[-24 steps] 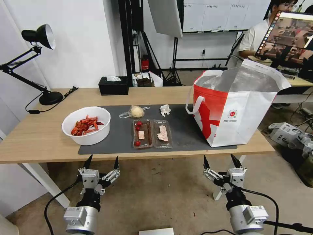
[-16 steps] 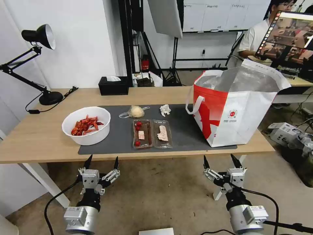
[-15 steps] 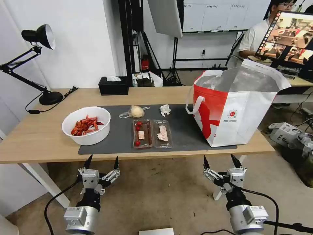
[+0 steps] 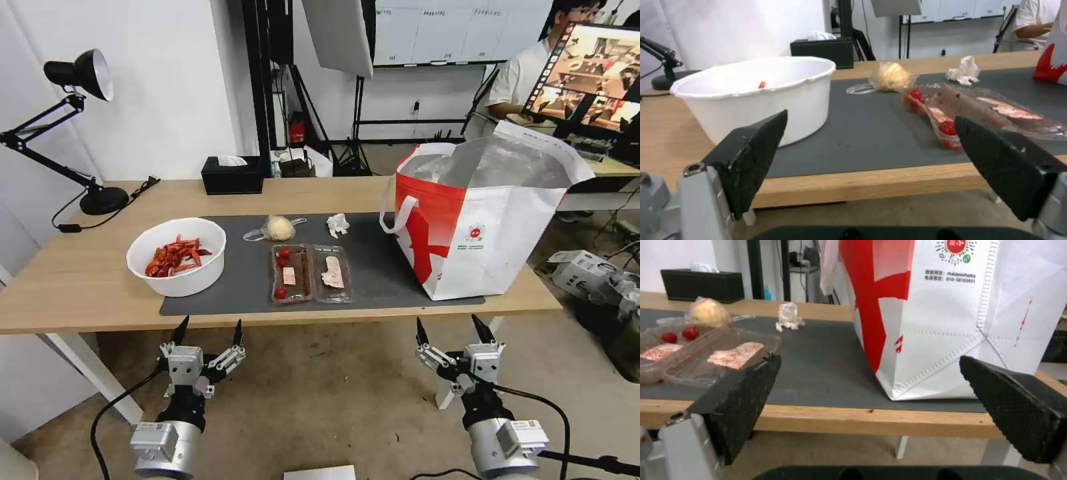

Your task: Pick up the trash from the table and place it into the takeout bag.

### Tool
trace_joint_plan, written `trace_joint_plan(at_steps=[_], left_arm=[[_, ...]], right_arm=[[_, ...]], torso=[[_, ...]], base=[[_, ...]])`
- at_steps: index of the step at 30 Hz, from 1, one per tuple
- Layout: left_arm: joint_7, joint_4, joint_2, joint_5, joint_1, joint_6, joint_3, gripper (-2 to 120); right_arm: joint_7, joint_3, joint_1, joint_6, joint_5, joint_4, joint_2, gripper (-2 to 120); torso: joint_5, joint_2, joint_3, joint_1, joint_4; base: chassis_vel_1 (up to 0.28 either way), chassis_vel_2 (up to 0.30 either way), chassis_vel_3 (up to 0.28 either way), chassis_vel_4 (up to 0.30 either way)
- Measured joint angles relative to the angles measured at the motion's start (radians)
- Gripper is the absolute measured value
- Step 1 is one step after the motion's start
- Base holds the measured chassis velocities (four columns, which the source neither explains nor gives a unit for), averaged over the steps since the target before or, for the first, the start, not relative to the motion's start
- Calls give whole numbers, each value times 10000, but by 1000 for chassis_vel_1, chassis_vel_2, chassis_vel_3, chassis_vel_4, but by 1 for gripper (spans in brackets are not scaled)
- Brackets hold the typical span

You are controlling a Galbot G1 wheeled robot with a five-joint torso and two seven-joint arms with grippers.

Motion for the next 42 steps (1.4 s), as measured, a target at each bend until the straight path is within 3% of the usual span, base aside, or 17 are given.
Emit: trace_joint_plan(at_steps=[8, 11, 14, 19, 25, 30, 31, 34, 35, 41, 42], left_arm=[[-60, -131, 6, -41, 76, 21, 25, 100], [-329, -639, 41, -250, 382, 96, 151, 100], [-1009, -1813, 129, -769, 1150, 276, 479, 100], [-1382, -2066, 322, -1101, 1658, 460, 615, 100], [-1436, -2066, 322, -1131, 1710, 454, 622, 100], [-1606, -2045, 345, -1141, 1824, 151, 491, 100], [-1606, -2045, 345, -1141, 1824, 151, 491, 100], [-1627, -2031, 351, -1135, 1957, 28, 375, 100], [-1627, -2031, 351, -1135, 1957, 28, 375, 100], [-1629, -2019, 322, -972, 2300, -243, 263, 100], [-1629, -2019, 322, -972, 2300, -243, 263, 100]], right_arm=[[23, 26, -17, -104, 66, 91, -50, 100], [168, 179, -97, -531, 333, 577, -268, 100], [516, 534, -282, -1586, 1004, 1696, -791, 100], [892, 735, -468, -2792, 1797, 1995, -1380, 100], [1192, 447, -296, -2955, 2729, 1996, -1720, 100], [1930, -604, 687, -2760, 5338, 1818, -2329, 100], [1930, -604, 687, -2760, 5338, 1818, -2329, 100], [2360, -1622, 1590, -2718, 7242, 1293, -2597, 100], [2360, -1622, 1590, -2718, 7242, 1293, -2597, 100], [3301, -3088, 3731, -2391, 10527, 300, -2549, 100], [3301, -3088, 3731, -2391, 10527, 300, -2549, 100]], torso=[[0, 0, 0, 0, -1], [-1, 0, 0, 1, -1], [3, 2, -1, -1, -2], [3, 1, 0, 0, -2], [0, 1, -1, -1, -2], [-1, 1, 0, -1, 1], [-1, 1, 0, -1, 1], [0, 0, 0, 0, -1], [0, 0, 0, 0, -1], [0, 0, 1, 0, 2], [0, 0, 1, 0, 2]], base=[[0, 0, 0, 0], [0, 0, 0, 0], [0, 0, 0, 0], [0, 0, 0, 0], [0, 0, 0, 0], [0, 0, 0, 0], [0, 0, 0, 0], [0, 0, 0, 0], [0, 0, 0, 0], [0, 0, 0, 0], [0, 0, 0, 0]])
